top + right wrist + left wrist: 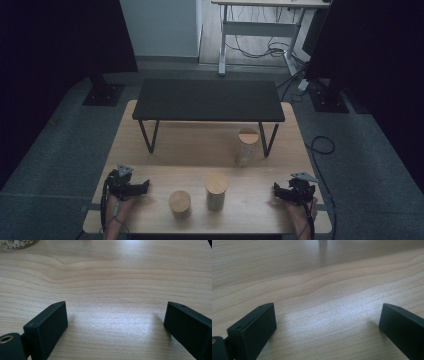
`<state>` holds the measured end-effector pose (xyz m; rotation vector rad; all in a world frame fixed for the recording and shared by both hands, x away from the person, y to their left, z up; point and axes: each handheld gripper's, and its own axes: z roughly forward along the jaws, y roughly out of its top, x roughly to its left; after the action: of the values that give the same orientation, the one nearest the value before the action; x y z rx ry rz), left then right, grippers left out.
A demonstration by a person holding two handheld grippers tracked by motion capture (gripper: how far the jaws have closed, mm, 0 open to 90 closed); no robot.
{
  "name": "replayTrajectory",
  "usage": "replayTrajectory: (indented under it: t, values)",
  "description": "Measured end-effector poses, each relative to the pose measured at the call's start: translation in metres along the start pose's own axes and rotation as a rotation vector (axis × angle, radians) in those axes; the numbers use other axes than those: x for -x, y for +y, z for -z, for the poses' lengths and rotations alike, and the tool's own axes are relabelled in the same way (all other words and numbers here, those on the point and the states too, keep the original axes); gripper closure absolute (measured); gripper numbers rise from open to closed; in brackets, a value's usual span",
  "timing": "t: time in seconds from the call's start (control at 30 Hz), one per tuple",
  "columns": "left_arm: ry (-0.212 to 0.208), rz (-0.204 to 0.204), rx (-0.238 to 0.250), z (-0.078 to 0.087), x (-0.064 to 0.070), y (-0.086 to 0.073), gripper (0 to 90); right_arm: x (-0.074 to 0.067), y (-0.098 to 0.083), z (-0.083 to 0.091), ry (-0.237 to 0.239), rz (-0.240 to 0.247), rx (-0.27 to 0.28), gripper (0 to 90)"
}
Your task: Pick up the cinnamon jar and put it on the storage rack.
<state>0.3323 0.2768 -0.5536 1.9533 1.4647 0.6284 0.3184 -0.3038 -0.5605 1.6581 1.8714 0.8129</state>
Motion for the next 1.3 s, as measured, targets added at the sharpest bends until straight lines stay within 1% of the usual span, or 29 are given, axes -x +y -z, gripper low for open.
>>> replayTrajectory:
  t: [0.27, 0.47, 0.67, 0.9, 1.13, 1.3]
  values:
    - [-0.009, 0.013, 0.011, 0.002, -0.001, -0.001, 3.0, 0.0, 0.0, 0.0, 0.0, 0.0, 0.0, 4.6]
    - [-0.007, -0.003, 0.021, 0.004, 0.0, -0.002, 3.0, 0.0, 0.0, 0.0, 0.0, 0.0, 0.0, 4.6]
    - [-0.016, 0.005, 0.056, 0.006, -0.001, -0.003, 2.9, 0.0, 0.0, 0.0, 0.0, 0.0, 0.0, 4.6]
    - [-0.017, 0.007, 0.082, 0.011, 0.001, -0.003, 2.9, 0.0, 0.0, 0.0, 0.0, 0.0, 0.0, 4.6]
    - [-0.019, 0.004, 0.087, 0.013, 0.002, -0.002, 2.8, 0.0, 0.0, 0.0, 0.0, 0.0, 0.0, 4.6]
    - [-0.025, 0.011, 0.094, 0.016, 0.002, -0.001, 2.8, 0.0, 0.0, 0.0, 0.0, 0.0, 0.0, 4.6]
